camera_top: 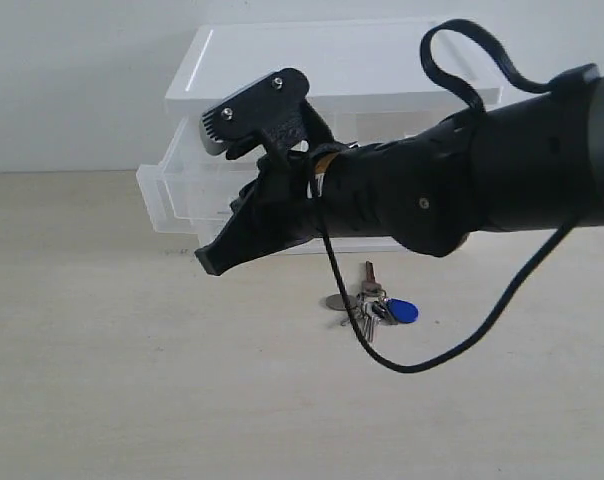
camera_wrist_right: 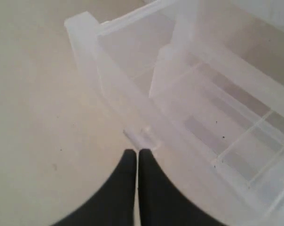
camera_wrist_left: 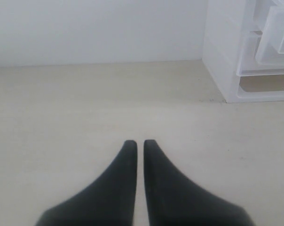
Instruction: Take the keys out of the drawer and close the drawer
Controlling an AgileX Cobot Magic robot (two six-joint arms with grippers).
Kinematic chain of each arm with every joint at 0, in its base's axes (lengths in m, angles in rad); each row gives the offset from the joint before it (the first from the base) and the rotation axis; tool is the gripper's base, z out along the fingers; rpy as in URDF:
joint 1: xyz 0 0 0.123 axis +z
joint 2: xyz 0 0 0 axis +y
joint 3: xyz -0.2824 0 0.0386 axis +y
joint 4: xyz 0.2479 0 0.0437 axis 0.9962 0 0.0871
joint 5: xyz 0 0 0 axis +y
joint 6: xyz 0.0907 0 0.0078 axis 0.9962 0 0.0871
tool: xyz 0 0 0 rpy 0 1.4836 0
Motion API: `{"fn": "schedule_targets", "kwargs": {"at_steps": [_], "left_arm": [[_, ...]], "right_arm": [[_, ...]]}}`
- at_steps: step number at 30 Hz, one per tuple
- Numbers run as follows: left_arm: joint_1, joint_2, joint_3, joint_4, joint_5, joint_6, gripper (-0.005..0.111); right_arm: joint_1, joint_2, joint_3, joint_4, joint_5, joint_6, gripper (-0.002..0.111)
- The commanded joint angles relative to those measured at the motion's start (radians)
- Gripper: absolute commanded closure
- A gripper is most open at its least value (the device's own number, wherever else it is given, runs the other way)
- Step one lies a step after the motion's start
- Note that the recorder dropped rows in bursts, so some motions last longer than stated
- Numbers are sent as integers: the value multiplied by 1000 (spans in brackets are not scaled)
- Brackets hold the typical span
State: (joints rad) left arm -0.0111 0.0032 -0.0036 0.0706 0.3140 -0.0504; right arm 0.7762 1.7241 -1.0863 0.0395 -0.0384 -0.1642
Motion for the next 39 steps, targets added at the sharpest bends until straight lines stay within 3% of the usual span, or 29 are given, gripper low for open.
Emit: {"fn": "schedule_targets", "kwargs": {"at_steps": [1, 6, 16, 27, 31, 39], "left_arm": [[2, -3, 4, -2, 2, -10, 102], [2, -3, 4, -2, 2, -10, 102], [2, -3, 4, -2, 2, -10, 102], [2, -3, 4, -2, 2, -10, 102], [2, -3, 4, -2, 2, -10, 102], [2, -3, 4, -2, 2, -10, 102]], "right_arm": [[-53, 40, -36, 0, -24, -27, 108], [-138, 41, -42, 4, -53, -11, 108], [-169, 103, -45, 31, -297, -1, 108], [-226, 215, -162, 89, -225, 7, 108], [-182, 87, -157, 82, 16, -37, 108], [-81, -303, 66, 82, -41, -74, 108]]}}
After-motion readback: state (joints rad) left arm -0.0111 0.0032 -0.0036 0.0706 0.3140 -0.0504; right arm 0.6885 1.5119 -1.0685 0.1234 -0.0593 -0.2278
